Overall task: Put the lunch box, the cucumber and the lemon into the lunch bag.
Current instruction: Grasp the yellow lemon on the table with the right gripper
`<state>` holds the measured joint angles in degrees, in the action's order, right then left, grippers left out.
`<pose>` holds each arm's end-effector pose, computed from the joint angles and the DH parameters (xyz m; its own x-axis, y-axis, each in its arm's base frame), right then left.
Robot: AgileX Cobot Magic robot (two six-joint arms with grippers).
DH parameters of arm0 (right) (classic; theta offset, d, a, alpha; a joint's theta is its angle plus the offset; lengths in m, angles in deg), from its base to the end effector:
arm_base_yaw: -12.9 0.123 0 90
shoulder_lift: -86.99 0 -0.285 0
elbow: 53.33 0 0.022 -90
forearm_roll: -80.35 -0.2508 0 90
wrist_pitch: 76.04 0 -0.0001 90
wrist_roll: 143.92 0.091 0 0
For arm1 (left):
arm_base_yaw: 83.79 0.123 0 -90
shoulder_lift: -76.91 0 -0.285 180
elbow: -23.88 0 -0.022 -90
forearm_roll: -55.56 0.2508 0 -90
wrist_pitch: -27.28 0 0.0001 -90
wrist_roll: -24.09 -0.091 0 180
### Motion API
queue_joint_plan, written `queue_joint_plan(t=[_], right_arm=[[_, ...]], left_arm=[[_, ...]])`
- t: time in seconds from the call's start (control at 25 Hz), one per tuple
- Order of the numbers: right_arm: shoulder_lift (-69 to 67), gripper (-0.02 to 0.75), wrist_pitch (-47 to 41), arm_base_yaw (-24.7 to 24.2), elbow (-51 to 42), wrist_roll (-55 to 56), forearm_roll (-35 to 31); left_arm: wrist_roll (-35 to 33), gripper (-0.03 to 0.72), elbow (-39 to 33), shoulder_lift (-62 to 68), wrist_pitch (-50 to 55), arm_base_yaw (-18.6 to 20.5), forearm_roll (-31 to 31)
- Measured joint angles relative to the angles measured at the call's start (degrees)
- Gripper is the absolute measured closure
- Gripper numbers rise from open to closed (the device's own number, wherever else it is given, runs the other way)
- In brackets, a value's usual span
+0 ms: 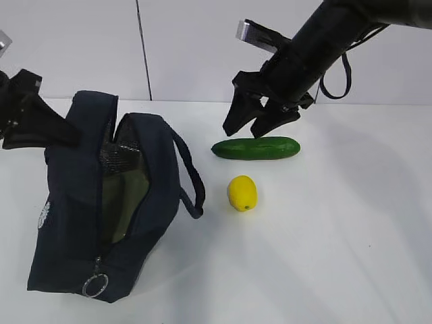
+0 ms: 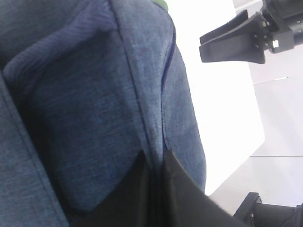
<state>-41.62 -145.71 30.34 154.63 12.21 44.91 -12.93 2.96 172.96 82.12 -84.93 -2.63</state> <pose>0.4112 0.1810 0.2468 -0.8474 -0.4187 -0.3265 -0.5302 0.6998 0.4787 0.2911 -0.0691 0.2536 -0.9250 -0.0550 -0.3760 0.2281 0.7111 -0.6651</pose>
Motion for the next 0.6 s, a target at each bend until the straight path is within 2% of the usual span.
queue_joint_plan(t=[0.2,0.6], right_arm=[[0.0,0.217,-0.1,0.0,0.0,8.9,7.2],[-2.2,0.216,-0.1,1.5,0.0,16.1,9.1]], left_arm=[[-4.6,0.68,0.0,0.0,2.9,0.0,-6.1],[-5.4,0.68,0.0,0.0,3.8,0.0,-7.1]])
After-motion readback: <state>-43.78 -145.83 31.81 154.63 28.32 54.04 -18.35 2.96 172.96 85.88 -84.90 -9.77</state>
